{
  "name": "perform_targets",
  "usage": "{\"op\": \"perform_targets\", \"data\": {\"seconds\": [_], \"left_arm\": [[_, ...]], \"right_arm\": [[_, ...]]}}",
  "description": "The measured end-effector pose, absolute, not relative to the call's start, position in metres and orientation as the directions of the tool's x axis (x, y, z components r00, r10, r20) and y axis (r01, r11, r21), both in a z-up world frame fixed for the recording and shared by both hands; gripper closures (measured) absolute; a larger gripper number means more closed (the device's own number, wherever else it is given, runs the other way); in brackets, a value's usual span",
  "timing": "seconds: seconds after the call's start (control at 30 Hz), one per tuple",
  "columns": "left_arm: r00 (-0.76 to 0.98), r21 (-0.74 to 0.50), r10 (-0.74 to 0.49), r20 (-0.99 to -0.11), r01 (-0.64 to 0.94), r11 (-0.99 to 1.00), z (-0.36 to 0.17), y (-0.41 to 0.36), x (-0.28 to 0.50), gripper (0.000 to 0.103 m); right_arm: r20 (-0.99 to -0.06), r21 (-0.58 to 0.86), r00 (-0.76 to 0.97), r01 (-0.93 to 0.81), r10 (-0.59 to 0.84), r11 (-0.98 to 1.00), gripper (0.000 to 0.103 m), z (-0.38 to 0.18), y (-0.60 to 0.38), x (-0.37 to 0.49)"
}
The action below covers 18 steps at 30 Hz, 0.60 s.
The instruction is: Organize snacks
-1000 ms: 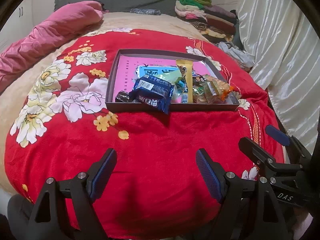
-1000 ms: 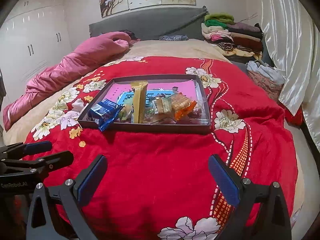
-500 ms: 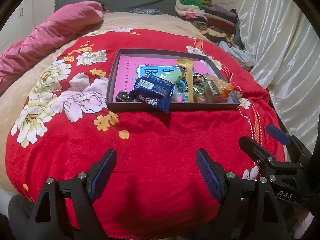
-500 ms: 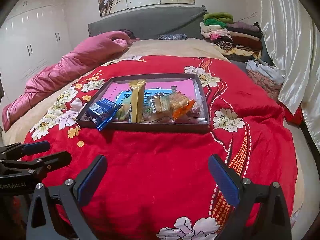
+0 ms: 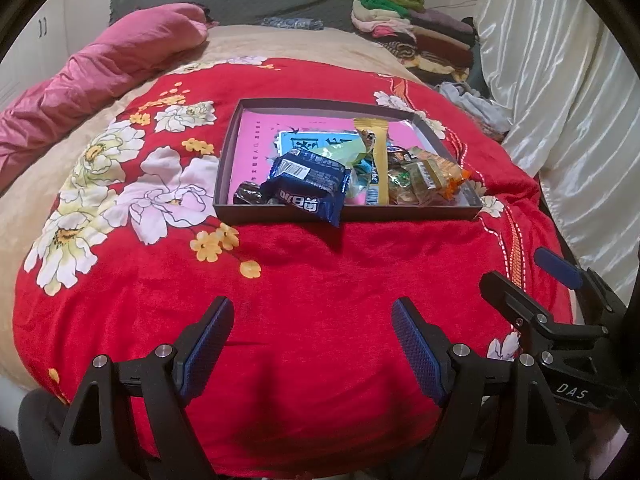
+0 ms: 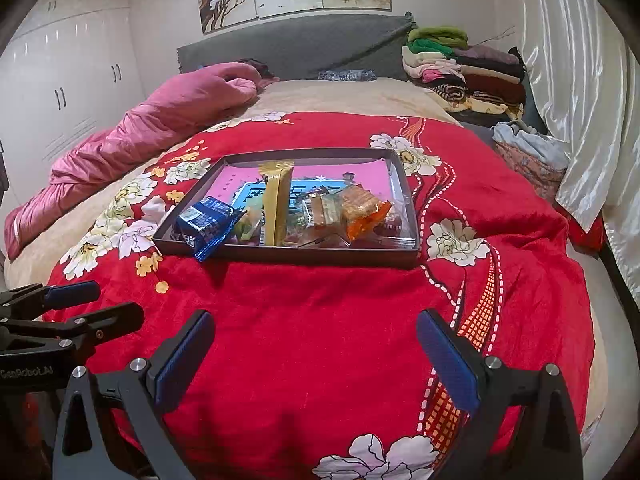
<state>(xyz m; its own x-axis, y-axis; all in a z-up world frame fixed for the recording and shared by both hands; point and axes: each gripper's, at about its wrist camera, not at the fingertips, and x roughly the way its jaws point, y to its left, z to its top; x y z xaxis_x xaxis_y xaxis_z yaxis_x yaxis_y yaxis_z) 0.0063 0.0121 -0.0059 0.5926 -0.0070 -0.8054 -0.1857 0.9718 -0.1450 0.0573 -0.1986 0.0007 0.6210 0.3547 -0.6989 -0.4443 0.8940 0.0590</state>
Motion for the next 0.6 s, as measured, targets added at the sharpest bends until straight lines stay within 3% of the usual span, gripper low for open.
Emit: {"op": "perform_targets", "data": {"seconds": [0.6], "left_arm": [[0.588, -0.126, 0.012, -0.809, -0.193, 0.973, -0.0074, 0.0111, 0.0071, 0.021]], "right_arm": [[-0.689, 0.046, 0.637, -0.438, 0.346, 0.898, 0.001, 0.0033, -0.1980, 0.0573]]}}
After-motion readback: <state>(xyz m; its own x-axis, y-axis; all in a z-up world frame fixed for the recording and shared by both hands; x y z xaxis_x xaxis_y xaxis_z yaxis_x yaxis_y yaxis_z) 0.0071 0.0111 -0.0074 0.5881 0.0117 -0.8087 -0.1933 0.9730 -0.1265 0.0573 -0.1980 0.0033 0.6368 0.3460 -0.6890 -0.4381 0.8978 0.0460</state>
